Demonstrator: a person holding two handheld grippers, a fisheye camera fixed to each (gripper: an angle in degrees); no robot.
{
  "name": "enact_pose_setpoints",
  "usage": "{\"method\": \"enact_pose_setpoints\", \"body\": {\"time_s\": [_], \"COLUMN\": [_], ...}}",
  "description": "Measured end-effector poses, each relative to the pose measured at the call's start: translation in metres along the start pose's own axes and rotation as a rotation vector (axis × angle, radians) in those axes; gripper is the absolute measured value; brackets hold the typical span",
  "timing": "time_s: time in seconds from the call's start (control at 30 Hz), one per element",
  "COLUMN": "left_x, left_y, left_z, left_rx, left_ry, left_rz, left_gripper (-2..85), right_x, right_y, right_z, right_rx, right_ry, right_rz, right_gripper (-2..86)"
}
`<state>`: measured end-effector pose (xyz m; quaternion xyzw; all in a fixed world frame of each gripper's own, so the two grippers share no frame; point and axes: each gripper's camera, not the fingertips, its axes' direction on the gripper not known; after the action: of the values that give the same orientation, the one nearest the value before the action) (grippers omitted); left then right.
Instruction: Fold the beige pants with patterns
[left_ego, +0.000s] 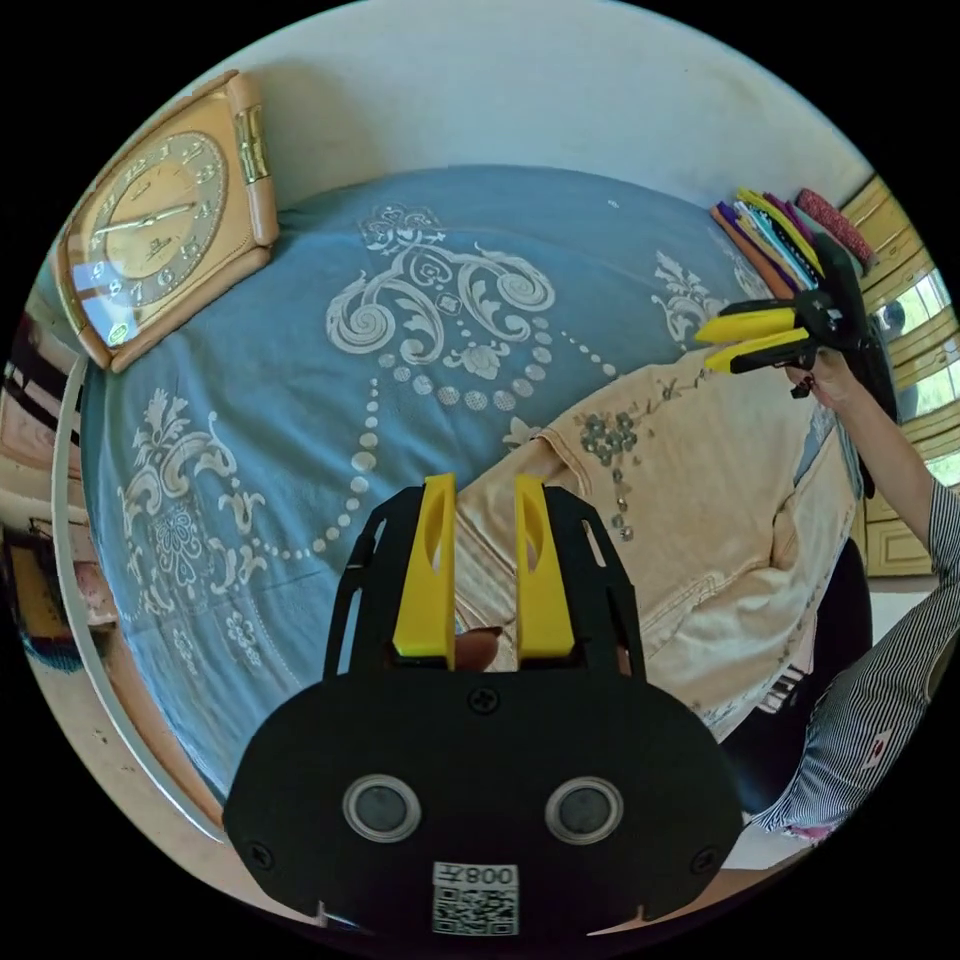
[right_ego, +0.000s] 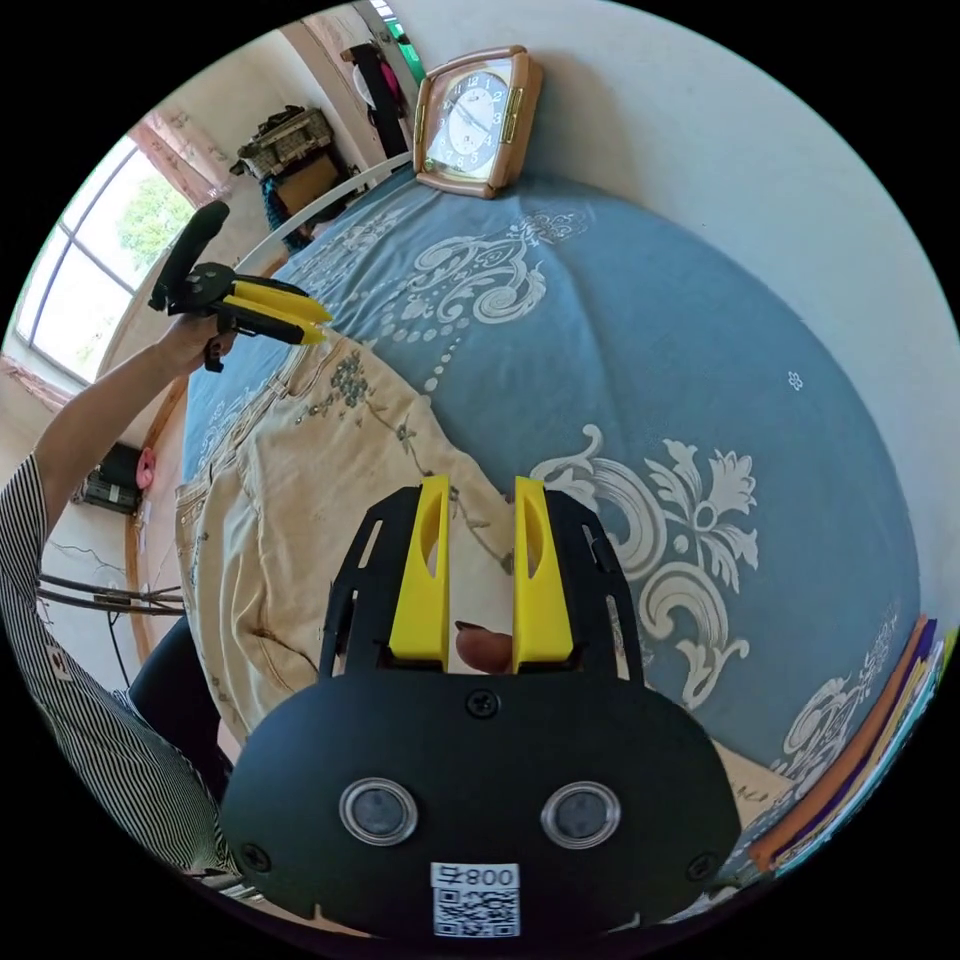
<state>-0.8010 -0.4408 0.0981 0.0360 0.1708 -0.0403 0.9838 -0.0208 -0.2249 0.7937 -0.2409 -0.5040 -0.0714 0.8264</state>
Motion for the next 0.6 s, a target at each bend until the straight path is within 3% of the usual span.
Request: {"method": "enact_pose_setpoints", "body": {"time_s": [0.13,0.6], "left_x": [0.007,0.042], "left_y": [-0.029,-0.067], "left_z": [0.007,0.001], "left_rx": [-0.037,-0.026], "left_ry": [-0.036,-0.058], "left_rz": [0.048,0.048], "left_gripper": [9.1,3.7], "right_x": [-0.002,-0.014], "right_y": [-0.017,-0.038], "right_z": [0.015,0.022], "right_rx": [-0.077,-0.06], "right_ry": [0.035,0.087], "right_rz": [-0.042,-0.036], "right_gripper": [10.0,8.3]}}
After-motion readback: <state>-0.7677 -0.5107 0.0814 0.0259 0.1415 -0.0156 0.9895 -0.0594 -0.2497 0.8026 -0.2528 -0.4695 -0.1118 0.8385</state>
